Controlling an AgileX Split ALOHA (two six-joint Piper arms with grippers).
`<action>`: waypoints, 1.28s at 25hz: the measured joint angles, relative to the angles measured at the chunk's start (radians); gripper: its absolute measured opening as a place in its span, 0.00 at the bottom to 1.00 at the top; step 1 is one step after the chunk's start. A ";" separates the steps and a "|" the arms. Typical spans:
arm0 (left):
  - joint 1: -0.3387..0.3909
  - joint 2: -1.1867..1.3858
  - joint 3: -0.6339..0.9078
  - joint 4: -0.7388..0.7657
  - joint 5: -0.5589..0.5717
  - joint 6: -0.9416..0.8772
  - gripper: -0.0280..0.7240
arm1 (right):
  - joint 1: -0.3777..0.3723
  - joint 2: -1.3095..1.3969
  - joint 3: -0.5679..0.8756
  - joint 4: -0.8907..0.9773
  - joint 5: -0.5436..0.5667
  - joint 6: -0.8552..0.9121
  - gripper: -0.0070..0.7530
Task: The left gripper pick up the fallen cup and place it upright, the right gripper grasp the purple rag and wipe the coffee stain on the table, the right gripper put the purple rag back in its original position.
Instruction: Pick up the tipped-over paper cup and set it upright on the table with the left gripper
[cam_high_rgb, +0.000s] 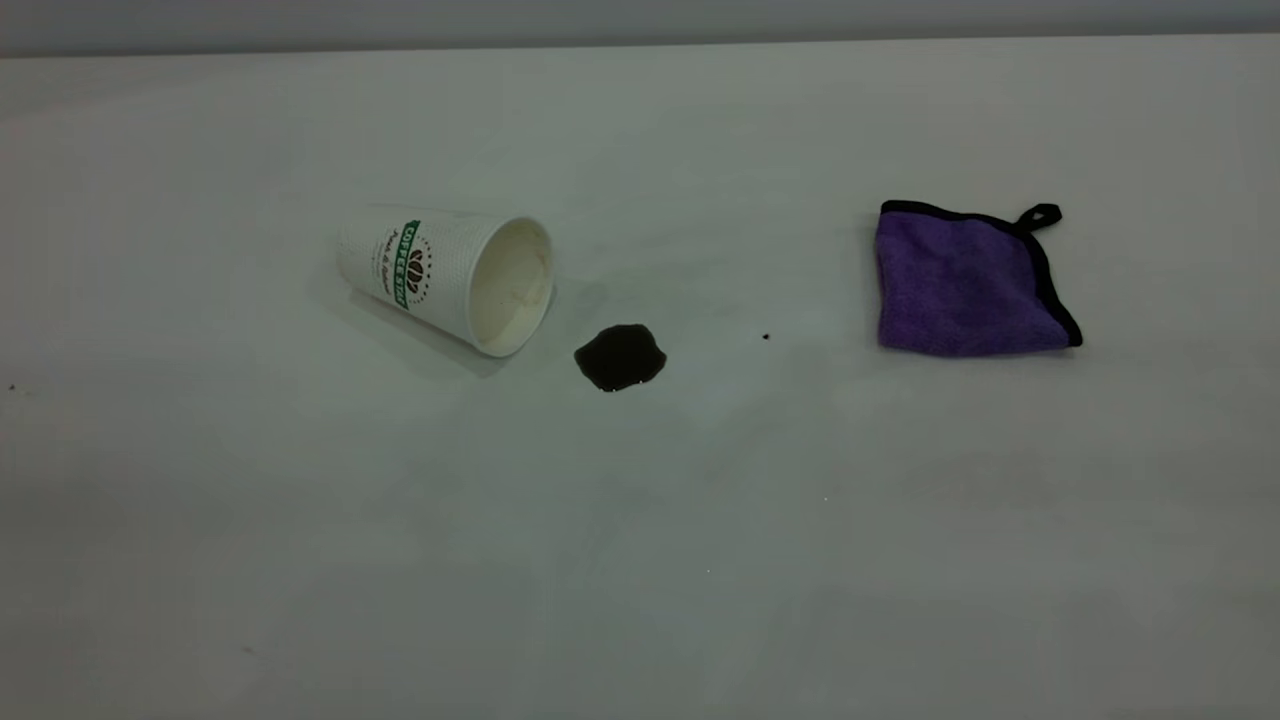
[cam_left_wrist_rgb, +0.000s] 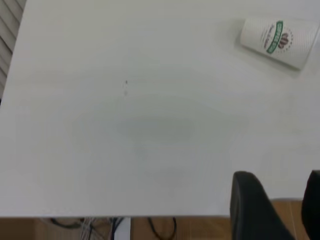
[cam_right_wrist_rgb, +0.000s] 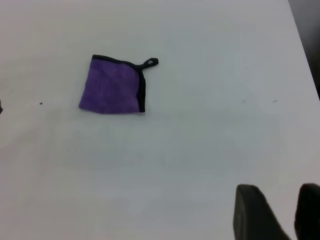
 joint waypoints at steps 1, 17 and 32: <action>0.000 0.054 -0.019 0.000 -0.016 0.000 0.46 | 0.000 0.000 0.000 0.000 0.000 0.000 0.33; -0.093 1.109 -0.502 0.062 -0.299 0.077 0.98 | 0.000 0.000 0.000 0.000 0.000 0.000 0.33; -0.721 1.775 -0.711 0.705 -0.311 -0.687 0.96 | 0.000 0.000 0.000 0.000 0.000 0.000 0.33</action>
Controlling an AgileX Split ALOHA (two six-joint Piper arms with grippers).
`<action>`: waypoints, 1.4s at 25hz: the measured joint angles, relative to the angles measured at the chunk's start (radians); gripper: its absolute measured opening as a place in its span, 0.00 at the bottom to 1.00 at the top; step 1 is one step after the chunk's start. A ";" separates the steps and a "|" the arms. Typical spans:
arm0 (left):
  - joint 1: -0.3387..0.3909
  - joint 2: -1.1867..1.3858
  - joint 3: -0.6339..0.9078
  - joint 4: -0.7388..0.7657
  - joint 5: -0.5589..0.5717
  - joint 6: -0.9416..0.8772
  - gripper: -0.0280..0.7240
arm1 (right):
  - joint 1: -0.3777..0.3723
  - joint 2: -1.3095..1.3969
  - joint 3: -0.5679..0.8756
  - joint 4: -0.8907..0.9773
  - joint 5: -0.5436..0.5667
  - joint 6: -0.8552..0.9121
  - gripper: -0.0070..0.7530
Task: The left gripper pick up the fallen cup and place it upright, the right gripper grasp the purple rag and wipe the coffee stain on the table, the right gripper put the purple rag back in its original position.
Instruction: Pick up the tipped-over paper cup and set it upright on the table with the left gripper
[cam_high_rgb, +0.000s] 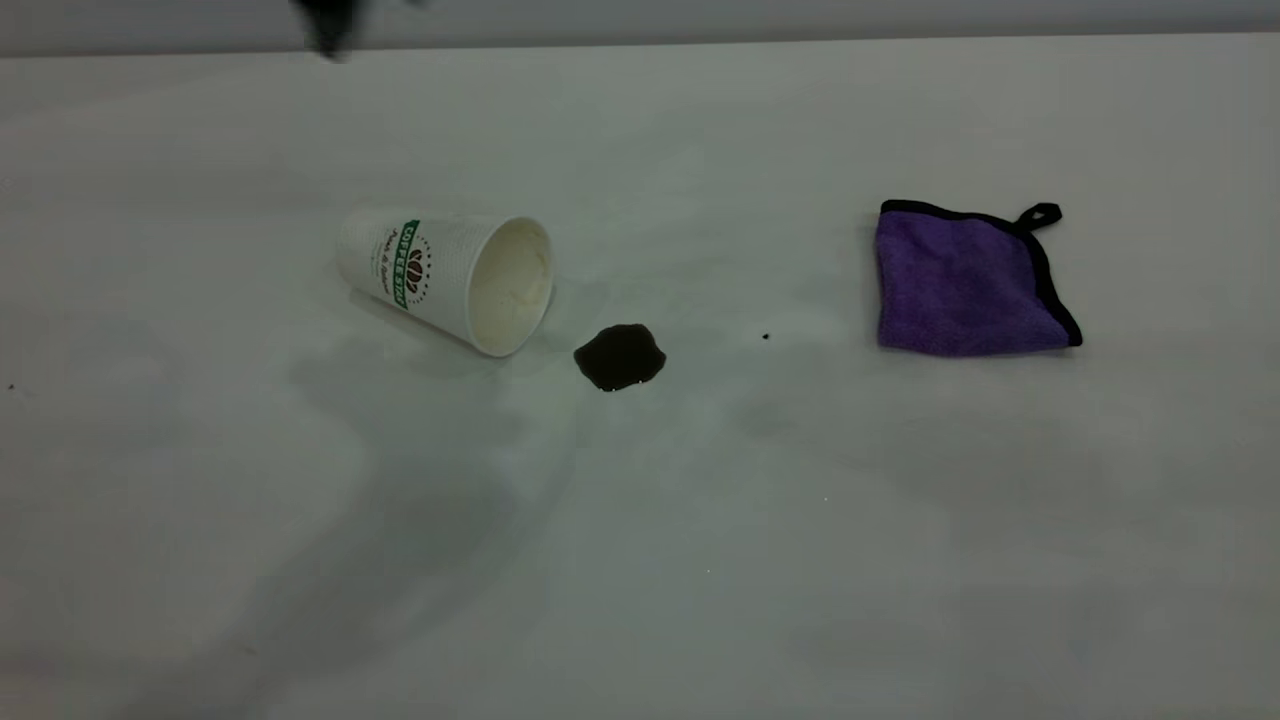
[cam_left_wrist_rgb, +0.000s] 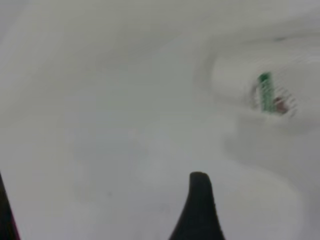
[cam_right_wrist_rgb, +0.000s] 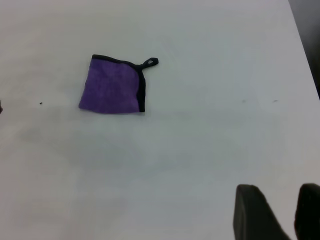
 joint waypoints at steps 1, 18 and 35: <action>-0.025 0.041 -0.021 0.022 -0.001 -0.028 0.96 | 0.000 0.000 0.000 0.000 0.000 0.000 0.33; -0.094 0.511 -0.222 0.245 -0.012 -0.184 0.93 | 0.000 0.000 0.000 0.000 0.000 0.000 0.33; 0.056 0.590 -0.228 0.354 -0.041 -0.198 0.62 | 0.000 0.000 0.000 0.000 0.000 0.000 0.33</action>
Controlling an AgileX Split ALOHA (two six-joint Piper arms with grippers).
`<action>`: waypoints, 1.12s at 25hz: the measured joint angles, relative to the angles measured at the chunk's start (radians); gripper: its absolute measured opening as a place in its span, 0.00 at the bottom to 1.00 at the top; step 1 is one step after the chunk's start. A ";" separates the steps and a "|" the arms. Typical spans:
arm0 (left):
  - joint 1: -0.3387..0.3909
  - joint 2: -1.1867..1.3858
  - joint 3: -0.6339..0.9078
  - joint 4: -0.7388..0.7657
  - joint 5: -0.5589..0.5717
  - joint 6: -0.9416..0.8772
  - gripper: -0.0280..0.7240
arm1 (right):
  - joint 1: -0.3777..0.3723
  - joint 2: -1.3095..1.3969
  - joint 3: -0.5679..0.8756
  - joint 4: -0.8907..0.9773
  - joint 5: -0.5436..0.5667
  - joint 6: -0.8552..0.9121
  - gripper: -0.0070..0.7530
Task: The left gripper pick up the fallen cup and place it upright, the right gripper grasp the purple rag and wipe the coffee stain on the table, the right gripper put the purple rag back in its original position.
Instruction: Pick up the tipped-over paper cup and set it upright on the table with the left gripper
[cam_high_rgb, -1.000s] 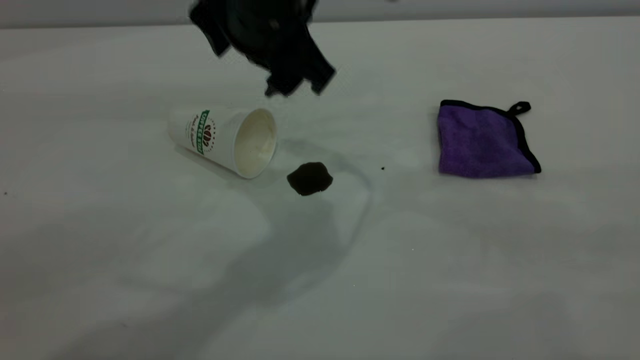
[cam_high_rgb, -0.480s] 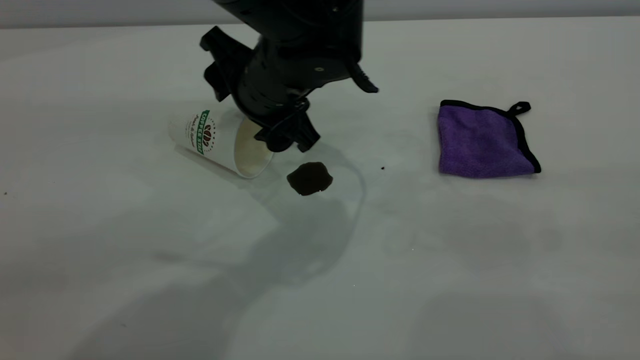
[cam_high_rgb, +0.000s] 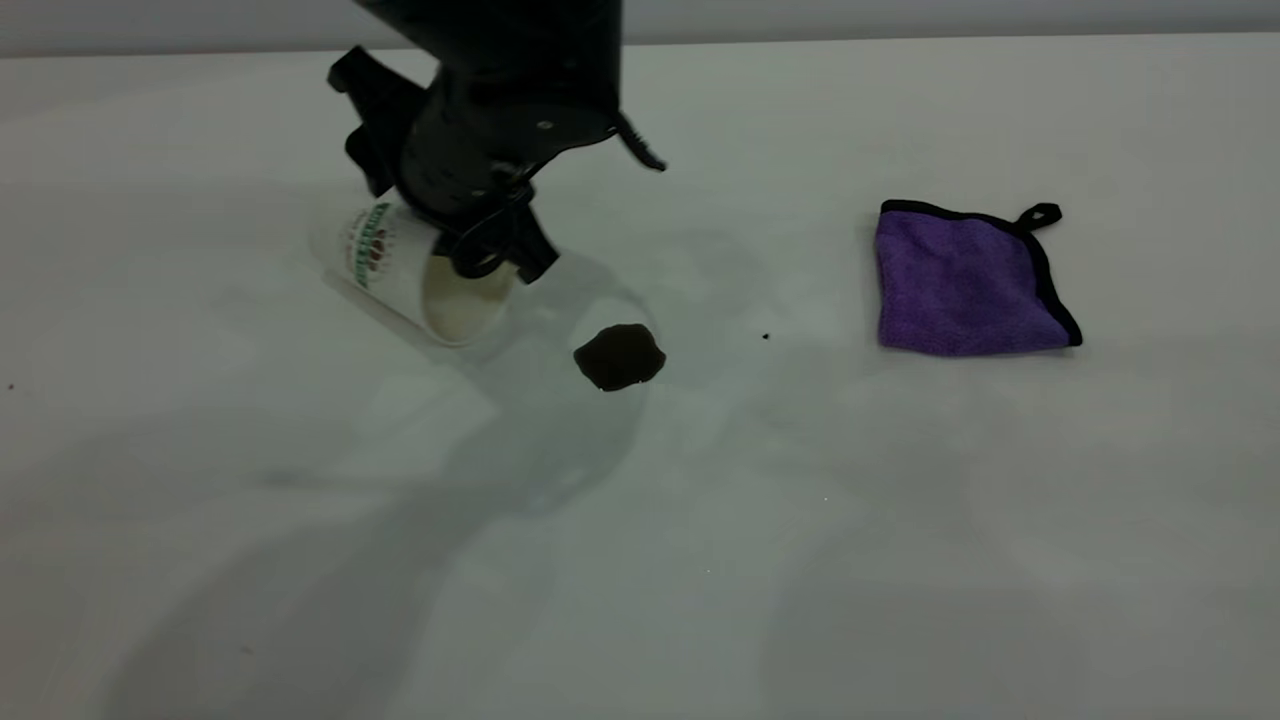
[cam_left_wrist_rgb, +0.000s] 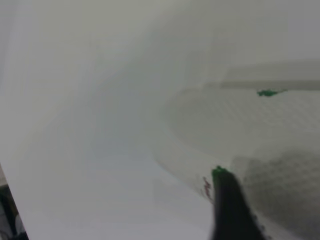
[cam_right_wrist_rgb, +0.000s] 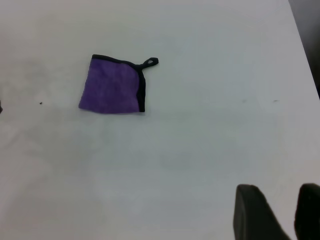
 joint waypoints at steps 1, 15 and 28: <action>0.006 0.003 0.000 0.003 0.000 0.003 0.54 | 0.000 0.000 0.000 0.000 0.000 0.000 0.33; 0.076 -0.192 -0.182 -0.260 0.046 0.362 0.05 | 0.000 0.000 0.000 0.000 0.000 0.000 0.33; 0.394 -0.224 -0.228 -1.147 -0.145 0.978 0.05 | 0.000 0.000 0.000 0.000 0.000 0.000 0.33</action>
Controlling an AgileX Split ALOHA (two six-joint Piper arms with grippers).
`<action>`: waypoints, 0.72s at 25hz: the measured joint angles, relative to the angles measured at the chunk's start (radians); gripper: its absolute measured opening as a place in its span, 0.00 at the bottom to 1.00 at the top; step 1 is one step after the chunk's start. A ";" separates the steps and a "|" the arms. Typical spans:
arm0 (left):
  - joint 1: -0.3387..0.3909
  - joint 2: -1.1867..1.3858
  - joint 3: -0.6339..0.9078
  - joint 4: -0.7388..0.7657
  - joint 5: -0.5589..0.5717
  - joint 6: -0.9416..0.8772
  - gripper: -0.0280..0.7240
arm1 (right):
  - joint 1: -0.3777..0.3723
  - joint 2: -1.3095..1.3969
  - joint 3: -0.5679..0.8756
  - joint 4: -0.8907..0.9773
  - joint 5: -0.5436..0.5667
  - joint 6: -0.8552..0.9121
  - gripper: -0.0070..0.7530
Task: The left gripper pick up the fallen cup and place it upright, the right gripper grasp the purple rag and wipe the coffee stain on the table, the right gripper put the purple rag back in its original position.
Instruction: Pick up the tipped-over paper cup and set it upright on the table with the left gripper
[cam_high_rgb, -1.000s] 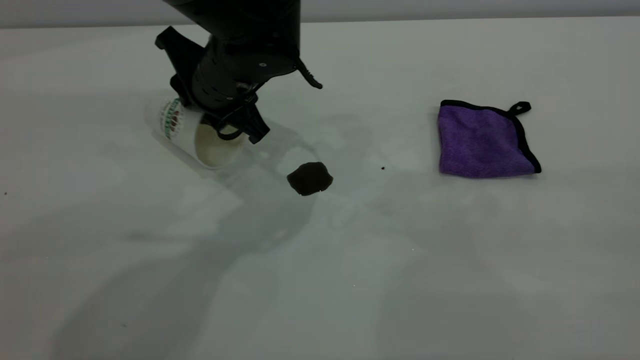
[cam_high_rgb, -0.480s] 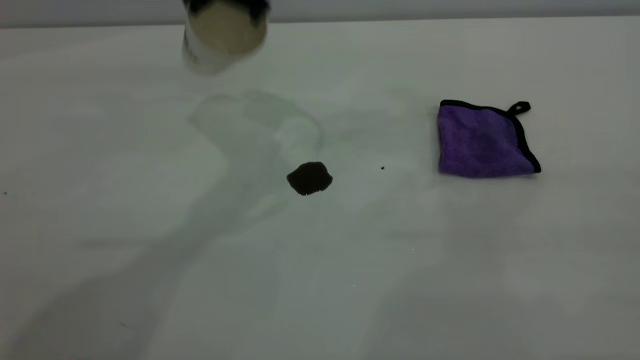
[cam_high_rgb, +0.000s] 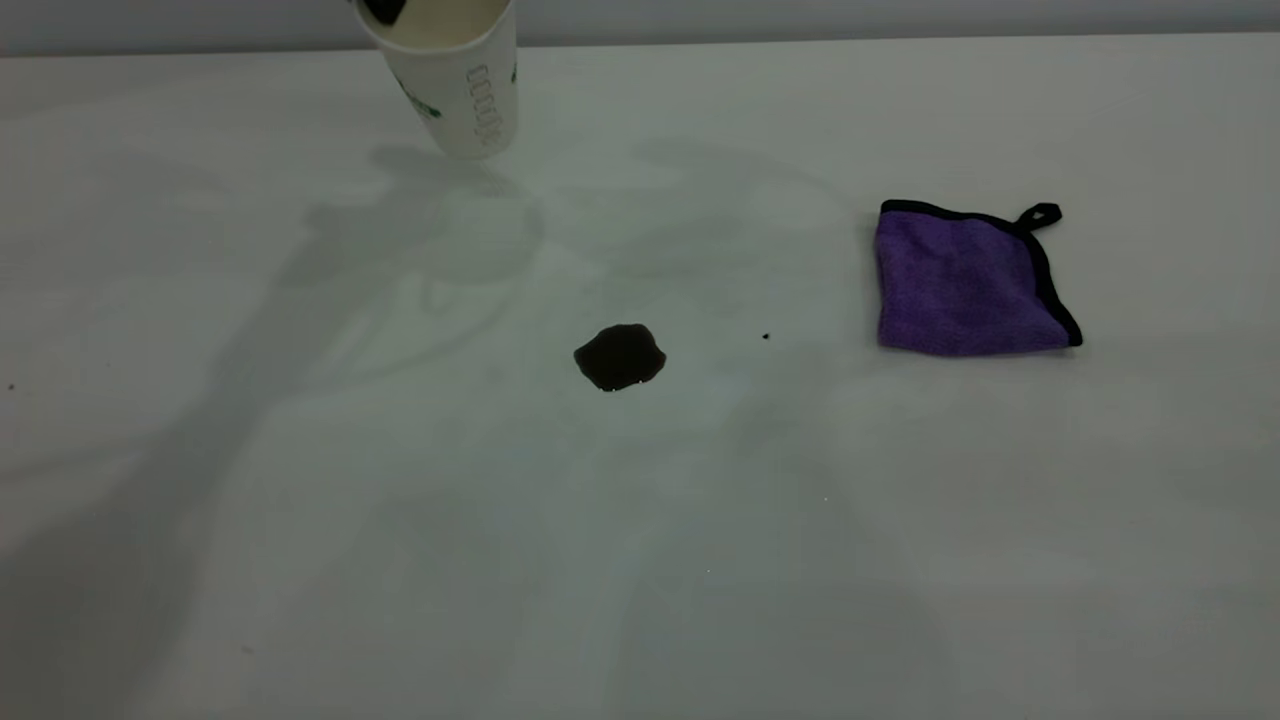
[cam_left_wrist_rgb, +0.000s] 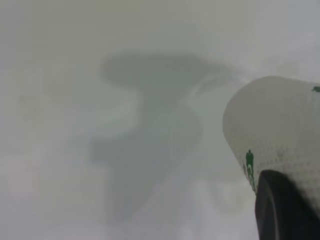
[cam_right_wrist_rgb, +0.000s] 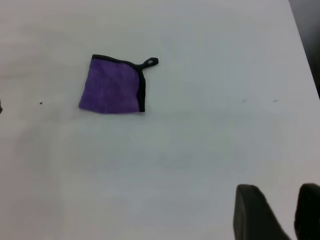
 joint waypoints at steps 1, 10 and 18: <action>0.016 0.013 0.000 -0.062 -0.007 0.043 0.05 | 0.000 0.000 0.000 0.000 0.000 0.000 0.33; 0.074 0.145 0.000 -0.351 -0.037 0.264 0.07 | 0.000 0.000 0.000 0.000 0.000 0.000 0.33; 0.074 0.175 0.000 -0.358 -0.055 0.274 0.40 | 0.000 0.000 0.000 0.000 0.000 0.000 0.33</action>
